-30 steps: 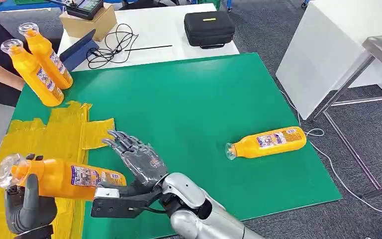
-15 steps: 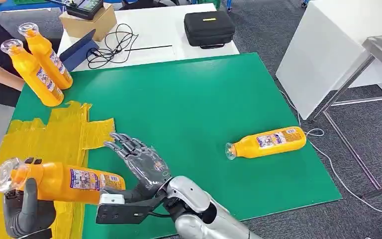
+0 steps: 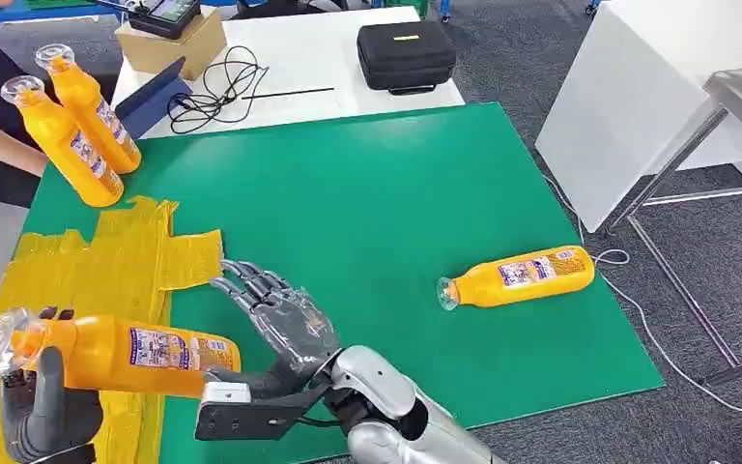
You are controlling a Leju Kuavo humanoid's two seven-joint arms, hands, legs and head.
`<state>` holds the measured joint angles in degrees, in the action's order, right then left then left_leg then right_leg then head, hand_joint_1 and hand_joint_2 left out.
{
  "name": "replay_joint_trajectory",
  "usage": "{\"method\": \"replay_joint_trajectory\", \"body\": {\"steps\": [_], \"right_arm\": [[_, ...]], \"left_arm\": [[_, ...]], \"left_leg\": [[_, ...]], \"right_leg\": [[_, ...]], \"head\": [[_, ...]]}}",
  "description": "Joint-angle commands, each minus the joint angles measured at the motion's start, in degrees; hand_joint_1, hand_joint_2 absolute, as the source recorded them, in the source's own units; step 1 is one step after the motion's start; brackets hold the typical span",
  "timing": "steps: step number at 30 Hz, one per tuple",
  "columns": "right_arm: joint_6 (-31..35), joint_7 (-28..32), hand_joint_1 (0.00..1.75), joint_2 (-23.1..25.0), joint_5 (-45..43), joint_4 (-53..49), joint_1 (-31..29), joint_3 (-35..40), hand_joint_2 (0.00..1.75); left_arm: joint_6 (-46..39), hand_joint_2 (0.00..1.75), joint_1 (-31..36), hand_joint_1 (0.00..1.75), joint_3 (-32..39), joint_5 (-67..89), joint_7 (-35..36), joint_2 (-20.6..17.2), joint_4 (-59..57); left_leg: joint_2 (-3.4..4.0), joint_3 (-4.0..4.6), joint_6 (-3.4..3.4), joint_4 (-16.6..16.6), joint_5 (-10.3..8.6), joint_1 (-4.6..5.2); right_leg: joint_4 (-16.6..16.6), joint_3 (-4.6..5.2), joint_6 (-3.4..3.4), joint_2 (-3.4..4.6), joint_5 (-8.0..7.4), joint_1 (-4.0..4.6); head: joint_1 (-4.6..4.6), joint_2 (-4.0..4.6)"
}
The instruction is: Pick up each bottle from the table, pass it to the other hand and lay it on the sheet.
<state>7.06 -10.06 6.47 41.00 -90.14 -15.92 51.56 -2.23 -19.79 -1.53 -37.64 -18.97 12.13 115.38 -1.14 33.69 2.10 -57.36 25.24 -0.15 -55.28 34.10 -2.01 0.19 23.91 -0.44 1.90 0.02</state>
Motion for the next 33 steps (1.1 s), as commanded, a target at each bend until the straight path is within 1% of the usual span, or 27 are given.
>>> {"method": "replay_joint_trajectory", "body": {"steps": [1,2,3,5,7,14,15,16,19,20,21,23,24,26,27,29,30,32,33], "right_arm": [[1.46,1.94,0.00,-5.29,1.53,-6.93,3.17,-2.52,0.00],[1.51,1.96,0.00,-5.32,1.74,-7.52,3.65,-3.04,0.00],[2.14,2.27,0.00,-5.78,2.29,-8.94,4.72,-4.10,0.00],[2.57,2.87,0.00,-6.63,3.42,-11.91,7.53,-7.03,0.00],[2.73,3.68,0.00,-7.11,3.96,-13.08,9.13,-8.62,0.00],[2.69,3.74,0.00,-6.67,4.01,-12.67,8.99,-8.57,0.00],[3.06,3.52,0.00,-6.56,4.75,-12.74,9.34,-9.00,0.00],[3.75,3.33,0.00,-7.07,5.30,-13.83,10.38,-10.10,0.00],[6.21,2.92,0.00,-9.05,6.64,-17.48,14.01,-13.53,0.00],[7.63,3.21,0.00,-7.77,7.57,-19.61,16.86,-14.94,0.00],[7.97,2.48,0.00,-7.93,8.96,-21.26,18.32,-15.42,0.00],[9.05,1.01,0.00,-8.91,10.97,-24.20,21.01,-17.06,0.00],[9.66,0.34,0.00,-9.37,11.38,-25.26,22.66,-18.44,0.00],[10.24,0.27,0.00,-9.72,11.45,-25.93,24.77,-20.34,0.00],[10.15,0.41,0.00,-9.69,11.25,-26.16,25.63,-21.04,0.00],[9.52,0.84,0.00,-9.60,10.89,-25.94,26.38,-21.71,0.00],[9.09,1.01,0.00,-9.36,10.69,-25.53,26.47,-21.95,0.00],[9.08,1.12,0.00,-8.95,10.41,-25.00,26.76,-22.41,0.00],[8.93,1.27,0.00,-9.04,10.27,-24.87,26.78,-22.39,0.00]], "left_arm": [[0.63,1.75,0.40,1.75,6.03,-0.34,-0.51,1.18,-1.05],[0.68,1.75,0.24,1.75,6.33,-0.34,-0.63,1.39,-0.91],[0.81,1.75,-0.19,1.75,6.92,-0.32,-0.89,1.53,-0.64],[1.87,1.75,-1.47,1.75,8.66,-0.32,-1.40,2.48,0.13],[3.10,1.75,-1.90,1.75,9.87,-0.30,-1.16,2.94,0.07],[3.15,1.75,-1.62,1.75,9.85,-0.29,-1.15,3.10,-0.12],[3.33,1.75,-1.67,1.75,10.11,-0.31,-1.15,3.24,-0.13],[3.59,1.75,-2.08,1.75,10.62,-0.32,-1.13,3.08,-0.25],[4.77,1.75,-2.53,1.75,12.45,-0.09,-1.33,2.04,-1.37],[5.13,1.75,-2.56,1.75,13.19,-0.02,-1.40,1.76,-1.72],[5.65,1.75,-2.46,1.75,13.70,0.30,-1.70,1.34,-2.07],[5.63,1.75,-1.03,1.75,14.65,3.57,-3.24,0.82,-3.15],[5.74,1.75,-0.17,1.75,14.60,4.34,-3.04,0.12,-3.90],[4.95,1.75,1.52,1.75,14.28,6.14,-3.47,-0.62,-4.86],[4.03,1.75,2.29,1.75,13.98,6.98,-3.81,-1.22,-5.36],[2.14,1.75,3.32,1.75,13.50,7.35,-4.46,-2.78,-6.17],[1.19,1.75,3.23,1.75,13.30,7.68,-5.03,-4.08,-6.40],[0.01,1.75,3.66,1.75,13.16,8.69,-5.87,-5.28,-7.31],[-0.14,1.75,4.11,1.75,13.03,8.78,-5.93,-5.75,-7.85]], "left_leg": [[-0.02,-0.20,-0.06,0.05,0.06,0.00],[-0.02,-0.11,-0.04,0.04,0.03,0.00],[0.01,-0.26,-0.07,0.03,0.10,-0.01],[-0.02,-0.09,-0.03,0.03,0.03,-0.01],[-0.01,-0.20,-0.06,0.02,0.10,-0.02],[0.05,-0.15,-0.06,0.03,0.06,0.00],[0.03,-0.07,-0.05,0.03,0.03,0.00],[0.05,-0.19,-0.08,0.02,0.08,-0.01],[0.00,-0.24,-0.08,0.04,0.10,-0.01],[-0.01,-0.21,-0.06,0.05,0.07,-0.01],[-0.04,-0.32,-0.08,0.06,0.12,0.00],[-0.11,-0.19,-0.06,0.06,0.07,0.01],[-0.10,-0.28,-0.08,0.05,0.13,0.02],[-0.21,-0.19,-0.06,0.10,0.04,0.03],[-0.18,-0.33,-0.08,0.11,0.10,0.02],[-0.25,-0.17,-0.12,0.10,0.04,0.02],[-0.27,-0.29,-0.14,0.11,0.08,0.03],[-0.05,-0.20,-0.14,0.13,0.07,0.04],[-0.01,-0.32,-0.18,0.13,0.12,0.02]], "right_leg": [[0.04,-0.22,0.03,-0.10,0.08,0.01],[0.04,-0.14,0.02,-0.08,0.04,0.00],[0.03,-0.29,0.03,-0.09,0.11,0.02],[0.03,-0.12,0.01,-0.08,0.04,0.01],[0.05,-0.26,0.02,-0.10,0.10,0.03],[0.03,-0.16,0.03,-0.02,0.05,0.01],[0.03,-0.09,0.03,-0.03,0.02,0.01],[0.02,-0.21,0.04,-0.04,0.08,0.02],[0.04,-0.27,0.04,-0.09,0.11,0.02],[0.06,-0.23,0.03,-0.09,0.08,0.02],[0.06,-0.35,0.04,-0.14,0.15,0.02],[0.04,-0.22,0.03,-0.18,0.12,0.00],[0.02,-0.31,0.04,-0.20,0.18,0.00],[0.07,-0.24,0.03,-0.27,0.13,-0.02],[0.08,-0.39,0.05,-0.28,0.18,0.00],[0.07,-0.22,0.05,-0.31,0.11,-0.01],[0.07,-0.35,0.07,-0.35,0.17,-0.01],[0.07,-0.20,0.07,-0.11,0.07,-0.02],[0.06,-0.29,0.10,-0.09,0.11,-0.01]], "head": [[-0.02,0.00],[0.00,0.00],[0.00,0.00],[0.00,0.00],[0.00,0.00],[0.00,0.00],[0.00,0.00],[0.00,0.00],[0.00,0.00],[-0.02,0.00],[0.00,0.00],[-0.02,0.00],[0.00,0.00],[-0.02,0.00],[0.00,0.00],[0.00,0.00],[0.00,0.00],[0.02,0.00],[-0.02,0.00]]}}
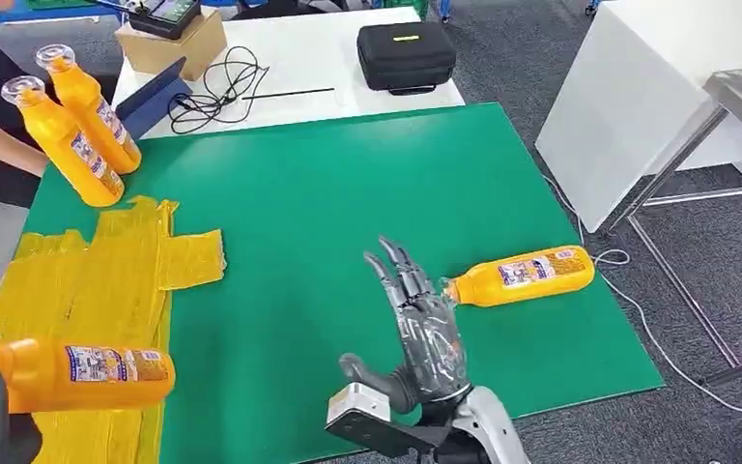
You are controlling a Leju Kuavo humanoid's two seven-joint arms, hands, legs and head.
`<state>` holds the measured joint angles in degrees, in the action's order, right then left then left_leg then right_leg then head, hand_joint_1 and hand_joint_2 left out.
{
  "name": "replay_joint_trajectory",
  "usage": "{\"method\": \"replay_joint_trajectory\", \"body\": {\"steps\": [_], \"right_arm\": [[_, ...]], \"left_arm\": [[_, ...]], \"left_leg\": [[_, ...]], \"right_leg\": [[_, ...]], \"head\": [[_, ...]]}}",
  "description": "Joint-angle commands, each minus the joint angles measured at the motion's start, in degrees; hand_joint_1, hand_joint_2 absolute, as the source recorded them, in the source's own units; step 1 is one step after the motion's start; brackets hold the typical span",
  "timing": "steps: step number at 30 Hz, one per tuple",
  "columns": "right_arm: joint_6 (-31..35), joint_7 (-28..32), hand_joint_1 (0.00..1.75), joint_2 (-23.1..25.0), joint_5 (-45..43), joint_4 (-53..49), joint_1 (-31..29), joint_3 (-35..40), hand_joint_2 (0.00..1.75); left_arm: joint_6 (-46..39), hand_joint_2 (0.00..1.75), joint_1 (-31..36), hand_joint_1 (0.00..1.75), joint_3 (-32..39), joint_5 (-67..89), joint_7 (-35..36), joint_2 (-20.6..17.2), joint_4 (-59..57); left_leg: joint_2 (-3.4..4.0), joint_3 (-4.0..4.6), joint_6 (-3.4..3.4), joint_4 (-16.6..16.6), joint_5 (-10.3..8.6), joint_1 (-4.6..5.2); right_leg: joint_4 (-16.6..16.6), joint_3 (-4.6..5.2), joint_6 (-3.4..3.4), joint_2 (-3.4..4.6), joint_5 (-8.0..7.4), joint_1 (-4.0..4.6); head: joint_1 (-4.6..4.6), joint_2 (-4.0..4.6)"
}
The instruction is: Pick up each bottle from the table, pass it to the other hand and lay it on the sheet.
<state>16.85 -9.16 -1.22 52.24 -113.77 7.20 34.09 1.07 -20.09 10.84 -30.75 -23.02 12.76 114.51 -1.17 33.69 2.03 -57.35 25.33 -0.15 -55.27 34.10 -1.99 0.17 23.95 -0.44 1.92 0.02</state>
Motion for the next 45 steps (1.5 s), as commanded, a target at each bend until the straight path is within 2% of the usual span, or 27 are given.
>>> {"method": "replay_joint_trajectory", "body": {"steps": [1,5,9,14,24,26,33,38,43,45], "right_arm": [[-0.84,0.44,0.00,-1.30,-1.24,-1.05,3.80,-5.03,0.00],[-1.85,0.44,0.00,-1.51,-2.47,-0.84,3.89,-4.57,0.00],[-3.11,-0.01,0.00,-1.42,-2.83,-1.27,4.11,-4.27,0.00],[-4.33,0.29,0.00,-1.56,-3.73,-0.69,3.65,-4.41,0.00],[-4.26,0.31,0.00,-1.59,-3.80,-0.21,3.60,-4.59,0.00],[-4.65,0.75,0.00,-2.11,-4.70,0.41,3.26,-4.42,0.00],[-6.08,0.43,0.00,-1.85,-7.15,2.28,0.80,-4.70,0.00],[-7.23,-0.66,0.00,-2.62,-8.68,3.52,-0.88,-4.66,0.00],[-7.40,-1.23,0.00,-4.00,-9.22,3.46,0.56,-4.83,0.00],[-8.30,-1.24,0.00,-4.21,-9.92,3.88,0.80,-5.40,0.00]], "left_arm": [[-4.60,1.75,5.10,1.75,0.61,3.10,-2.57,-6.77,-7.57],[-9.41,1.75,7.98,1.75,-0.81,8.93,-4.21,-8.44,-9.50],[-18.15,1.75,10.45,1.75,-2.40,20.57,-5.65,-9.66,-11.65],[-22.24,1.75,11.56,1.75,-2.81,25.72,-6.33,-11.09,-14.36],[-22.50,1.75,12.08,1.75,-2.98,26.06,-6.34,-11.40,-15.31],[-25.76,1.75,12.93,1.75,-4.05,31.35,-6.23,-12.10,-16.83],[-31.66,1.75,20.39,1.75,-8.15,45.76,-4.66,-13.88,-29.64],[-35.64,1.75,27.89,1.75,-13.39,56.67,-2.98,-15.37,-47.14],[-40.91,1.75,33.35,1.75,-17.45,65.94,-1.94,-14.42,-65.57],[-41.07,1.75,34.32,1.75,-15.62,70.29,-1.30,-12.93,-70.36]], "left_leg": [[0.02,-0.27,-0.13,0.11,0.04,0.03],[-0.09,-0.39,-0.16,0.10,0.05,0.01],[-0.09,-0.32,-0.11,0.09,0.01,-0.02],[0.00,-0.24,-0.08,0.08,-0.02,-0.02],[0.07,-0.24,-0.08,0.06,0.00,-0.03],[0.09,-0.28,-0.09,0.06,0.01,-0.03],[-0.05,-0.31,-0.08,0.13,-0.05,0.00],[-0.13,-0.42,-0.09,0.19,-0.13,0.01],[-0.20,-0.56,-0.07,0.26,-0.19,0.06],[-0.14,-0.54,-0.06,0.22,-0.16,0.04]], "right_leg": [[0.04,-0.23,0.07,-0.06,0.06,-0.02],[0.03,-0.35,0.09,-0.21,0.12,0.01],[0.03,-0.29,0.06,-0.18,0.08,0.03],[0.04,-0.20,0.04,-0.06,0.02,0.02],[0.03,-0.19,0.04,-0.03,0.02,0.03],[0.03,-0.23,0.05,-0.04,0.04,0.03],[0.07,-0.29,0.04,-0.14,0.02,0.01],[0.11,-0.43,0.06,-0.25,0.00,-0.01],[0.16,-0.59,0.04,-0.31,0.02,-0.05],[0.15,-0.56,0.03,-0.23,0.01,-0.03]], "head": [[-0.04,0.00],[-0.04,0.00],[-0.02,0.00],[-0.04,0.00],[-0.02,0.00],[0.00,0.00],[-0.02,0.00],[-0.02,0.00],[-0.04,0.00],[-0.02,0.00]]}}
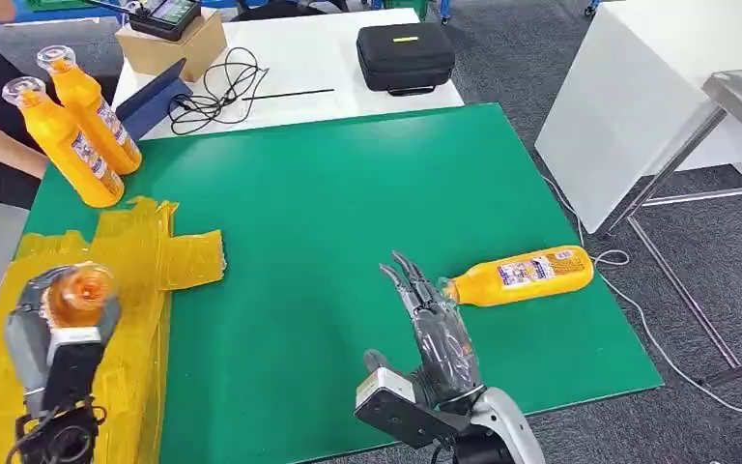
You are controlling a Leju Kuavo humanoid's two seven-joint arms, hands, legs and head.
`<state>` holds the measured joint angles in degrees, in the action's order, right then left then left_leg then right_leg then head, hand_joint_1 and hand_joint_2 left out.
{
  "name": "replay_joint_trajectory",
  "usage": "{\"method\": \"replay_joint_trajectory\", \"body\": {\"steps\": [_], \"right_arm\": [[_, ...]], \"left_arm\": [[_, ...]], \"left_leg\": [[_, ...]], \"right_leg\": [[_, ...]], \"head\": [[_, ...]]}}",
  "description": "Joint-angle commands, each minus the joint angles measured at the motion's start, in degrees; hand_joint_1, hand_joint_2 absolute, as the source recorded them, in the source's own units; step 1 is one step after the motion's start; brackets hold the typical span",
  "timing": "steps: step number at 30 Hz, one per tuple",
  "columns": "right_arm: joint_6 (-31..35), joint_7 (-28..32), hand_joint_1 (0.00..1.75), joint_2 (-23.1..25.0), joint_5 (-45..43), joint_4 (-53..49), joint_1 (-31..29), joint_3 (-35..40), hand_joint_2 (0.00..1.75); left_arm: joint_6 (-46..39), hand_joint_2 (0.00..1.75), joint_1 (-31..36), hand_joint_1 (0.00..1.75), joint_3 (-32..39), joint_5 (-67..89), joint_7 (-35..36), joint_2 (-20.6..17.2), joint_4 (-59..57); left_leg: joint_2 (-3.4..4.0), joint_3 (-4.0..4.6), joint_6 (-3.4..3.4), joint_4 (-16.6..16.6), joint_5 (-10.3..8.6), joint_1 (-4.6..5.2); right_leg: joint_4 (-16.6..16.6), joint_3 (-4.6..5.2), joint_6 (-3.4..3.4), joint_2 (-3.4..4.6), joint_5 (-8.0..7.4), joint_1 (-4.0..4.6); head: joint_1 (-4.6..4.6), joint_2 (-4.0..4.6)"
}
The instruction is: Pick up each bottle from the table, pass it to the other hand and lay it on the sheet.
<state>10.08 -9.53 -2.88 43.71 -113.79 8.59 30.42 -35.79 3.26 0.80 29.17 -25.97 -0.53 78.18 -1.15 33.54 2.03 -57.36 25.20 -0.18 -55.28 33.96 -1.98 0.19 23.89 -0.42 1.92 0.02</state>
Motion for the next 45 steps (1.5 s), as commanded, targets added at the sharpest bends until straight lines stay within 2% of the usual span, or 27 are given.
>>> {"method": "replay_joint_trajectory", "body": {"steps": [1,9,10,11,12,16,17,23,26,30,31,32,35,41,42,45], "right_arm": [[-1.84,-0.76,0.00,-2.47,-1.65,4.62,-1.15,-1.92,0.00],[-3.09,0.13,0.00,-1.94,-3.55,8.75,-4.64,-2.27,0.00],[-3.21,0.35,0.00,-1.90,-4.09,9.64,-5.21,-2.37,0.00],[-3.19,0.37,0.00,-1.88,-4.14,10.00,-5.42,-2.47,0.00],[-3.23,0.57,0.00,-1.74,-4.55,10.94,-5.85,-2.70,0.00],[-3.37,1.29,0.00,-1.48,-5.25,13.02,-6.89,-3.19,0.00],[-3.36,1.43,0.00,-1.32,-5.33,13.49,-7.24,-3.31,0.00],[-3.70,2.04,0.00,-0.77,-5.61,15.57,-9.35,-3.49,0.00],[-3.06,4.31,0.00,-0.57,-6.66,17.27,-10.99,-3.86,0.00],[-2.38,8.18,0.00,-0.96,-9.29,18.82,-12.03,-4.79,0.00],[-2.84,9.38,0.00,-1.24,-10.83,19.22,-12.51,-5.14,0.00],[-2.90,9.59,0.00,-1.24,-11.04,19.37,-12.65,-5.42,0.00],[-2.96,9.70,0.00,-1.23,-11.12,19.42,-12.74,-5.55,0.00],[-2.94,9.70,0.00,-1.13,-11.11,19.21,-12.63,-5.45,0.00],[-2.81,10.21,0.00,-1.21,-11.34,19.21,-12.82,-5.51,0.00],[-2.79,13.43,0.00,-0.92,-13.37,18.58,-14.02,-7.58,0.00]], "left_arm": [[-4.21,1.75,11.23,1.75,-4.06,12.20,1.49,1.19,-35.53],[-4.21,1.75,14.72,1.75,-4.25,16.92,3.53,2.37,-45.35],[-4.20,1.75,15.98,1.01,-5.39,18.21,5.59,2.51,-48.62],[-3.76,1.75,16.41,0.00,-5.52,18.22,6.19,2.56,-49.61],[-2.44,1.75,17.56,0.00,-6.15,18.65,8.09,2.72,-52.24],[-0.18,1.75,18.71,0.00,-5.65,17.04,7.98,2.71,-54.07],[0.28,0.00,18.84,0.00,-5.08,15.92,7.22,2.80,-53.99],[1.63,0.00,19.15,0.00,-5.47,14.61,4.85,2.69,-52.75],[2.65,0.00,18.35,0.00,-6.52,11.89,2.27,2.51,-48.46],[6.93,0.00,12.56,0.00,-8.01,3.38,-0.97,1.46,-32.20],[8.25,0.00,9.98,0.00,-9.65,0.97,-0.16,0.25,-24.83],[8.74,0.00,9.05,0.00,-10.43,0.32,1.02,-0.37,-22.16],[8.96,0.00,8.65,0.00,-10.78,0.25,1.87,-0.65,-20.93],[9.03,0.00,8.79,0.00,-11.02,0.10,1.93,-0.74,-21.70],[8.02,0.00,8.69,0.00,-11.68,-0.80,0.00,-1.11,-21.00],[9.36,0.00,3.97,0.00,-12.85,-7.96,-0.19,-3.31,-5.43]], "left_leg": [[-0.07,-0.31,-0.04,0.21,-0.03,0.09],[0.12,-0.27,-0.06,0.12,0.02,0.05],[0.15,-0.25,-0.05,0.11,0.01,0.03],[0.20,-0.35,-0.08,0.14,0.03,0.03],[0.18,-0.30,-0.06,0.13,0.02,0.04],[0.03,-0.27,-0.05,0.11,-0.01,0.04],[-0.03,-0.31,-0.04,0.09,-0.01,0.02],[0.17,-0.52,-0.10,0.15,-0.07,0.03],[0.07,-0.58,-0.15,0.15,-0.18,0.02],[0.12,-0.59,-0.24,0.11,-0.31,0.02],[0.09,-0.62,-0.24,0.11,-0.31,0.01],[0.10,-0.62,-0.22,0.09,-0.30,-0.01],[0.32,-0.56,-0.27,0.07,-0.26,-0.03],[0.14,-0.27,-0.24,0.06,-0.28,-0.01],[0.09,-0.17,-0.23,0.06,-0.31,-0.01],[0.20,-0.09,-0.24,0.00,-0.26,-0.02]], "right_leg": [[0.13,-0.31,0.01,-0.14,0.05,-0.08],[0.08,-0.25,0.03,0.04,0.04,-0.03],[0.09,-0.22,0.03,0.09,0.01,-0.01],[0.11,-0.31,0.04,0.11,0.03,-0.01],[0.10,-0.27,0.02,0.10,0.01,-0.02],[0.07,-0.29,0.03,-0.02,0.01,-0.03],[0.06,-0.38,0.04,-0.10,0.04,-0.01],[0.06,-0.65,0.09,0.03,-0.09,-0.01],[0.06,-0.66,0.15,-0.06,-0.11,0.00],[-0.05,-0.62,0.25,-0.02,-0.20,0.00],[-0.05,-0.65,0.26,-0.03,-0.21,0.00],[-0.05,-0.65,0.27,-0.02,-0.22,0.03],[-0.06,-0.54,0.31,0.11,-0.25,0.05],[-0.10,-0.23,0.34,-0.08,-0.22,0.04],[-0.11,-0.14,0.33,-0.10,-0.24,0.04],[-0.15,-0.05,0.34,0.00,-0.22,0.05]], "head": [[-0.02,0.00],[-0.02,0.00],[-0.04,0.00],[-0.04,0.00],[-0.04,0.00],[-0.02,0.00],[-0.02,0.00],[-0.04,0.00],[-0.04,0.00],[-0.04,0.00],[-0.04,0.00],[-0.02,0.00],[-0.04,0.00],[-0.02,0.00],[-0.04,0.00],[-0.02,0.00]]}}
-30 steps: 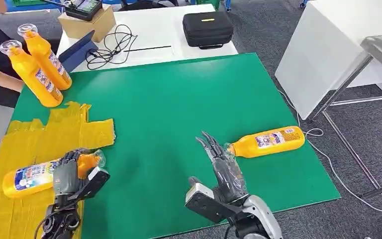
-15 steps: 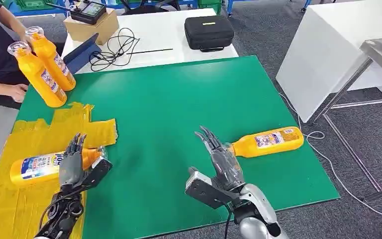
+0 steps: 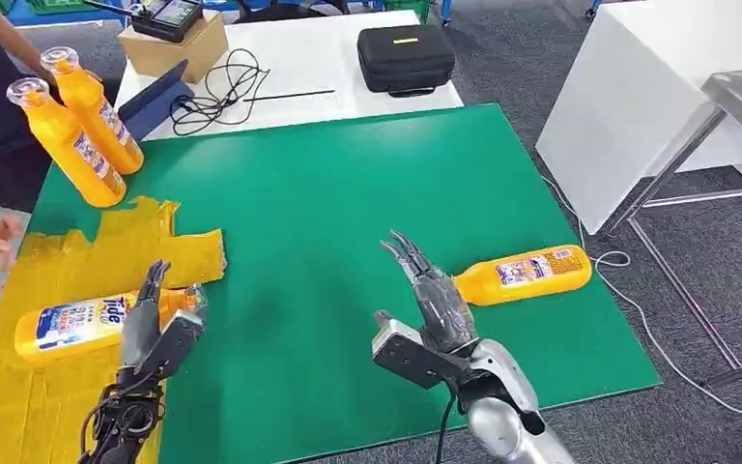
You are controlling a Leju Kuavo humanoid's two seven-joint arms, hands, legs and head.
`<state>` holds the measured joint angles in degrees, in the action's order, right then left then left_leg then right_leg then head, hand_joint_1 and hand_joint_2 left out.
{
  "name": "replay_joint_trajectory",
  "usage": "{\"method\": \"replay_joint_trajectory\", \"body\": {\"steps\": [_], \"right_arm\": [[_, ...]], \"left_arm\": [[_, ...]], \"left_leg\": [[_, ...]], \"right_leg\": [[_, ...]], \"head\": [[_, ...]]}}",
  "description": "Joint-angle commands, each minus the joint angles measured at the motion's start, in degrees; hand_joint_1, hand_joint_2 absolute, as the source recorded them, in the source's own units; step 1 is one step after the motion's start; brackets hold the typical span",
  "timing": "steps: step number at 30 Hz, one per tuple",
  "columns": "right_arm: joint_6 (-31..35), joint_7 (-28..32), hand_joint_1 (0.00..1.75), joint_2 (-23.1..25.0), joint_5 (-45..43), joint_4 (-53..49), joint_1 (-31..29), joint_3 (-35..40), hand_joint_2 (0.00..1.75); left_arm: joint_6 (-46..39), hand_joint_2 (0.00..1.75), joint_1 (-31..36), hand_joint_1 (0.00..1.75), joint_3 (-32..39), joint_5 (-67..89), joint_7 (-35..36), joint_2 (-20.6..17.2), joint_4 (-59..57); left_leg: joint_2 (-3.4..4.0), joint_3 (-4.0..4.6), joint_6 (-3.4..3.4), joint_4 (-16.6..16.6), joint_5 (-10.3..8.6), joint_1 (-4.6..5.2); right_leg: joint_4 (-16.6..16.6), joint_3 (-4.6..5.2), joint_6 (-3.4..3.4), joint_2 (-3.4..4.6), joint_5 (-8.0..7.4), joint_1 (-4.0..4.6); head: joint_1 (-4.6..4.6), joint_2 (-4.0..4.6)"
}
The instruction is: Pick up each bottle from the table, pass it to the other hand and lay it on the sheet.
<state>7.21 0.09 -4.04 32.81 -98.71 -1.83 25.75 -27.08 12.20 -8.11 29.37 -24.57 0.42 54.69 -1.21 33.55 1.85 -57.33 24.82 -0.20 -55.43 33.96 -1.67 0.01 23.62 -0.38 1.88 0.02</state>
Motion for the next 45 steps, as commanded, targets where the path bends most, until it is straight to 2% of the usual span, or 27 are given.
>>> {"method": "replay_joint_trajectory", "body": {"steps": [1,5,9,10,12,13,14,18,19,22,25,28,31,34,37,41,45], "right_arm": [[0.08,4.91,0.00,0.09,-2.82,3.18,-3.73,-3.74,0.00],[-1.40,10.77,0.00,-3.27,-4.53,3.34,-4.21,-8.27,0.00],[-9.43,12.77,0.00,-6.74,-7.84,5.09,-6.21,-17.54,0.00],[-11.14,14.23,0.00,-8.51,-7.87,5.20,-6.86,-21.19,1.75],[-13.36,15.28,0.00,-10.72,-8.13,5.60,-7.27,-25.91,1.75],[-14.80,16.63,0.00,-13.50,-7.19,6.37,-7.81,-29.89,1.75],[-12.88,17.35,0.00,-15.83,-3.67,7.11,-8.43,-32.73,1.75],[-18.07,21.92,0.00,-25.39,-2.28,12.62,-12.07,-41.90,1.75],[-19.06,21.96,0.00,-28.65,-1.18,14.12,-12.35,-41.89,1.75],[-20.99,22.42,0.00,-31.74,-0.90,15.78,-12.88,-42.70,1.75],[-24.03,21.36,0.00,-38.90,-1.92,15.36,-8.81,-42.53,1.75],[-28.27,21.64,0.00,-43.24,-1.04,14.48,-5.85,-41.05,1.75],[-28.18,21.63,0.00,-42.83,-1.05,14.41,-5.77,-40.83,1.75],[-28.98,21.42,0.00,-43.44,-0.42,14.35,-5.76,-39.53,1.75],[-34.06,21.90,0.00,-45.20,1.86,16.76,-8.39,-32.49,1.75],[-36.96,21.15,0.00,-46.44,2.33,16.05,-7.01,-24.78,1.75],[-35.95,20.26,0.00,-44.57,5.62,21.43,-13.95,-14.76,1.75]], "left_arm": [[1.40,0.00,-6.31,0.00,-3.54,-10.57,-1.25,-4.43,22.99],[3.42,0.00,-9.99,0.00,1.39,-22.82,-0.92,-3.87,40.16],[7.90,0.00,-14.11,0.00,9.08,-37.54,-3.42,-4.60,52.79],[10.67,0.00,-16.07,0.00,11.18,-43.28,-4.05,-4.86,55.59],[12.51,0.00,-18.75,0.00,12.90,-44.81,-4.60,-5.18,57.86],[14.81,0.00,-20.99,0.00,13.97,-46.95,-4.74,-4.94,58.85],[16.24,0.00,-21.89,0.00,14.51,-47.77,-4.65,-4.56,58.58],[18.85,0.00,-20.97,0.00,14.23,-49.06,-5.17,-4.54,53.84],[19.44,0.00,-20.66,0.00,14.27,-50.03,-5.42,-4.70,53.00],[19.64,0.00,-19.78,0.00,14.65,-50.48,-5.77,-5.09,51.65],[20.64,0.00,-19.48,0.00,15.66,-51.48,-6.02,-5.38,50.17],[22.47,0.00,-18.30,0.00,16.15,-52.15,-6.03,-5.18,48.15],[22.47,0.00,-18.09,0.00,16.00,-52.15,-6.03,-5.00,47.99],[22.74,0.00,-17.88,0.00,15.94,-51.97,-5.99,-4.94,47.79],[24.52,0.00,-13.65,0.00,14.85,-51.63,-5.06,-5.10,44.75],[25.12,0.00,-11.16,0.00,14.03,-51.16,-4.41,-5.05,42.66],[25.24,0.00,-12.18,0.00,14.10,-50.60,-4.52,-4.78,43.16]], "left_leg": [[0.23,0.05,-0.05,-0.05,0.08,-0.02],[0.22,0.19,-0.06,-0.17,0.16,-0.05],[0.32,0.20,-0.05,-0.23,0.23,-0.05],[0.35,0.25,-0.05,-0.17,0.19,-0.05],[0.42,0.18,-0.04,-0.14,0.23,-0.01],[0.29,0.21,-0.03,-0.09,0.17,0.01],[0.31,0.14,-0.03,-0.10,0.22,0.03],[-0.04,0.15,0.02,-0.10,0.16,0.13],[-0.13,0.24,0.03,-0.07,0.09,0.14],[-0.12,0.19,0.06,-0.10,0.16,0.19],[-0.17,0.12,0.03,-0.05,0.19,0.19],[-0.25,0.11,-0.02,-0.08,0.23,0.17],[-0.26,0.07,0.02,0.03,0.13,0.22],[0.07,-0.05,-0.01,0.06,0.23,0.07],[0.11,-0.03,-0.02,0.08,0.20,0.14],[0.02,-0.01,0.01,0.10,0.11,0.06],[0.40,-0.12,0.02,0.14,0.16,0.07]], "right_leg": [[-0.02,0.09,0.02,0.16,0.01,0.03],[-0.10,0.22,0.02,0.11,0.08,0.06],[-0.13,0.23,0.01,0.22,0.09,0.06],[-0.08,0.27,0.01,0.27,0.04,0.06],[-0.07,0.22,0.00,0.31,0.06,0.01],[-0.03,0.23,-0.01,0.21,0.05,0.00],[-0.03,0.17,-0.02,0.22,0.09,-0.02],[-0.01,0.09,-0.06,-0.14,0.14,-0.12],[0.01,0.18,-0.06,-0.16,0.08,-0.12],[0.00,0.10,-0.06,-0.19,0.10,-0.17],[0.03,0.00,-0.04,-0.26,0.14,-0.19],[-0.03,-0.01,-0.04,-0.35,0.21,-0.18],[0.06,0.07,-0.07,-0.37,0.12,-0.21],[0.16,-0.06,-0.16,-0.01,0.14,-0.03],[0.10,0.02,-0.17,0.00,0.13,-0.10],[0.21,-0.03,-0.18,-0.09,0.05,-0.02],[0.23,-0.06,-0.18,0.29,0.00,-0.04]], "head": [[0.00,0.00],[0.00,0.00],[0.02,0.00],[0.02,0.00],[0.02,0.00],[0.00,0.00],[0.00,0.00],[0.00,0.00],[0.02,0.00],[0.00,0.00],[0.00,0.00],[-0.02,0.00],[-0.02,0.00],[0.00,0.00],[-0.02,0.00],[0.00,0.00],[0.00,0.00]]}}
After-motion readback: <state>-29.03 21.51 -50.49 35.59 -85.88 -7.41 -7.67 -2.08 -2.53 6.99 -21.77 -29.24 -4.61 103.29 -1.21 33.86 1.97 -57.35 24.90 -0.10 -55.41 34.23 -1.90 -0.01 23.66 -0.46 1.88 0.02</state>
